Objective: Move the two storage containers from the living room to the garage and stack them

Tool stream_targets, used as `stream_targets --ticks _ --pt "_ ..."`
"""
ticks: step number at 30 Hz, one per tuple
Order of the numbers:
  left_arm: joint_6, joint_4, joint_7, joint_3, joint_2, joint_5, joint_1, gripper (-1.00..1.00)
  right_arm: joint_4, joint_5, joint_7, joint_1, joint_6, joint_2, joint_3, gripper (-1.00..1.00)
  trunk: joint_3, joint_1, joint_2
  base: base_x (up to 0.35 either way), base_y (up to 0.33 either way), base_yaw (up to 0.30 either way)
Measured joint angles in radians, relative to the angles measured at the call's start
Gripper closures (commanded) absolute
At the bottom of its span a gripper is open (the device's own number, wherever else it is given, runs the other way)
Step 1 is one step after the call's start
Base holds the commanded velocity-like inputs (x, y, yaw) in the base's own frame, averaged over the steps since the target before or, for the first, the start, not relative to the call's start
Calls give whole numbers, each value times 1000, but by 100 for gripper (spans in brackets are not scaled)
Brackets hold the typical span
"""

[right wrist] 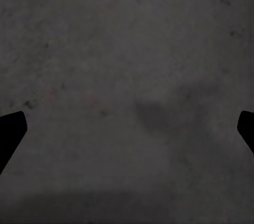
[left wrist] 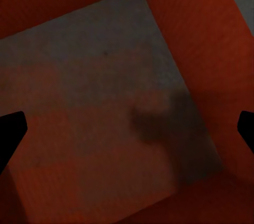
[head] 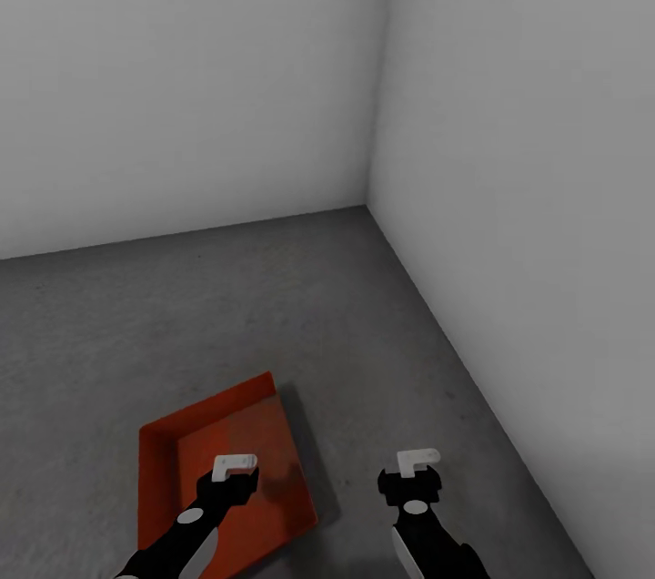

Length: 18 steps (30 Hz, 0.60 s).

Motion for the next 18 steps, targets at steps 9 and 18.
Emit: stream_targets --ticks 9,18 --pt "0 0 -1 0 0 0 0 -100 0 0 -4 0 0 1 0 -100 4 0 0 0 0 -8" --pt "0 0 0 0 0 0 0 -100 0 0 -5 0 -3 1 -1 -100 17 0 0 0 0 -52"
